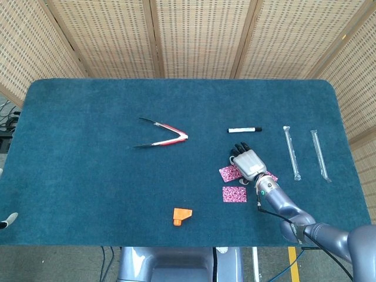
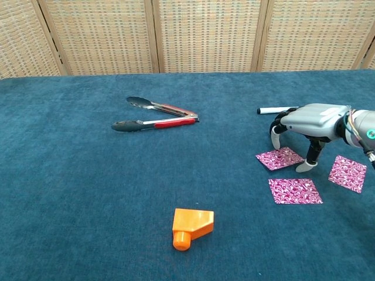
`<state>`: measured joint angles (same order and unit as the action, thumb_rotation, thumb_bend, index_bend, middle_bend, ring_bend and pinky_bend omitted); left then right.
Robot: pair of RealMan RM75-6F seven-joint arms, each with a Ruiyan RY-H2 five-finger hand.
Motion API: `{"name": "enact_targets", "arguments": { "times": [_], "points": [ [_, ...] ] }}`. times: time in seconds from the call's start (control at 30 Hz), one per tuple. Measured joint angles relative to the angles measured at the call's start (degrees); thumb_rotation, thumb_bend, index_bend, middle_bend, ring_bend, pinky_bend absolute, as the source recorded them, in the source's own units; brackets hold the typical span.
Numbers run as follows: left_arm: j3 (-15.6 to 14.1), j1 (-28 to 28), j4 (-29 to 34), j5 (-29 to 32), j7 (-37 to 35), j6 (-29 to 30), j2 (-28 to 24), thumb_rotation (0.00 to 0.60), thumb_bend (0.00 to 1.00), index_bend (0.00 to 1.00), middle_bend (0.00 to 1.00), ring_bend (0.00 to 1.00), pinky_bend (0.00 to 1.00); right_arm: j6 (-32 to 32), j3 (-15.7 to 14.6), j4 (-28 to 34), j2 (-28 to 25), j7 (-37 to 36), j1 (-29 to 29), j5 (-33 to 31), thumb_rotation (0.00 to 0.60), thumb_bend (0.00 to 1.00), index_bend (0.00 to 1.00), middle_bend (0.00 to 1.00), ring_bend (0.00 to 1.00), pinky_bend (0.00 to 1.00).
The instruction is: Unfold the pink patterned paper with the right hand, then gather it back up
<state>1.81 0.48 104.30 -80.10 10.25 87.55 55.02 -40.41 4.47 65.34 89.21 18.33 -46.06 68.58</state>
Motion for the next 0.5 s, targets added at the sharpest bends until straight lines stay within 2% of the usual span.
{"name": "enact_targets", "arguments": {
  "times": [0.5],
  "points": [
    [0.02,0.13,-0.5,0.18,-0.57,0.0,0.14,0.6,0.14,0.02,0.0,0.0,0.0,-0.03,0.18,1.25,-0.4,1.75,-0.43,-0.9,0.6,0.23,0.34,0.17,0.0,0.0]
  ]
}}
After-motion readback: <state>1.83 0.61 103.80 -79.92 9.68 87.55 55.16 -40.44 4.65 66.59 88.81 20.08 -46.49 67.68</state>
